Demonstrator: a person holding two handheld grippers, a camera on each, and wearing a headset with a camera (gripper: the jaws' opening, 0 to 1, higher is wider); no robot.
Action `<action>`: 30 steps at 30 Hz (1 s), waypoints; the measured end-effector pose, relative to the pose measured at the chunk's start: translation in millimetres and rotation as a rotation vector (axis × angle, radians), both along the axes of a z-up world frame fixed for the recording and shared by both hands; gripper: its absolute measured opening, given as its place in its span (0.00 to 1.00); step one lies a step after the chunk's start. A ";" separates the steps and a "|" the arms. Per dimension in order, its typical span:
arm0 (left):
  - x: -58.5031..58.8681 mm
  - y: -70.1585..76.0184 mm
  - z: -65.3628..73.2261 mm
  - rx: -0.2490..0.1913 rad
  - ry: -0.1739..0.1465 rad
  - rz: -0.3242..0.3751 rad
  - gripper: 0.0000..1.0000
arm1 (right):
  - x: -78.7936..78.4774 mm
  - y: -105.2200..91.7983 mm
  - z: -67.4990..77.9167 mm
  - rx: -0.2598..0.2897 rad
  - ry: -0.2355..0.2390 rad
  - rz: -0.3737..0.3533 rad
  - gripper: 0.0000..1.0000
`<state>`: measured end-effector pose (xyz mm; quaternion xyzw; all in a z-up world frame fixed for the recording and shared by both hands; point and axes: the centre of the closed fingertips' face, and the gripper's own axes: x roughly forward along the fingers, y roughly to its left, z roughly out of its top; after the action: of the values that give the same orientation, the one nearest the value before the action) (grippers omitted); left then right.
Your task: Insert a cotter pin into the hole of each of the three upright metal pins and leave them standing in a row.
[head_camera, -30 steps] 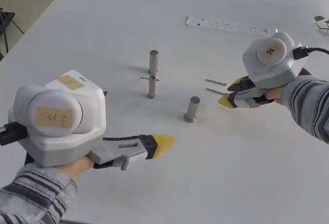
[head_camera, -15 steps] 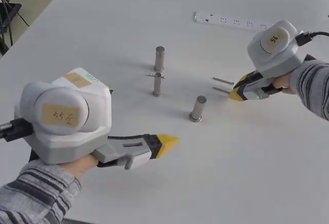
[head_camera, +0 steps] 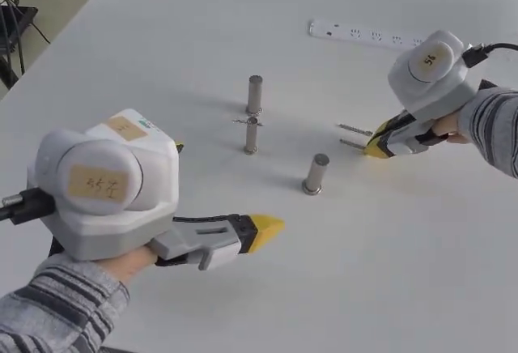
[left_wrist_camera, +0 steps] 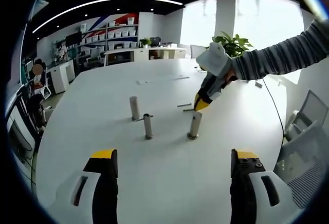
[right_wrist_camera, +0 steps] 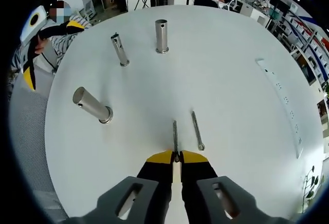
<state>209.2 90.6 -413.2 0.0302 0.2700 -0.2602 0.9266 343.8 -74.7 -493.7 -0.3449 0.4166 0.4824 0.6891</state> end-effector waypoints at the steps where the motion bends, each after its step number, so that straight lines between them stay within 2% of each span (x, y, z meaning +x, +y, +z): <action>1: -0.1 -0.2 -0.1 0.000 0.001 -0.001 0.90 | -0.4 0.3 -0.1 -0.008 -0.010 0.019 0.00; 10: -2.3 -7.0 2.6 -0.023 -0.004 -0.023 0.85 | -1.3 1.3 0.7 0.005 -0.031 0.032 0.00; 16: -5.3 -12.6 4.0 -0.046 -0.004 -0.043 0.78 | -1.9 5.0 8.7 0.065 -0.062 0.026 0.00; 19: -5.9 -15.0 4.6 -0.048 -0.004 -0.054 0.76 | -7.3 5.7 13.1 0.068 -0.066 0.031 0.00; 23: -5.3 -19.4 7.9 -0.060 -0.007 -0.066 0.72 | -17.6 10.6 24.2 0.095 -0.095 0.053 0.00; 30: -2.3 -27.4 13.5 -0.088 0.005 -0.089 0.61 | -44.6 20.2 43.9 0.132 -0.138 0.111 0.00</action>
<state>206.8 63.1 -399.7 0.0009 0.2588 -0.3126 0.9139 299.1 -54.5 -449.7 -0.3536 0.3156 0.5215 0.7095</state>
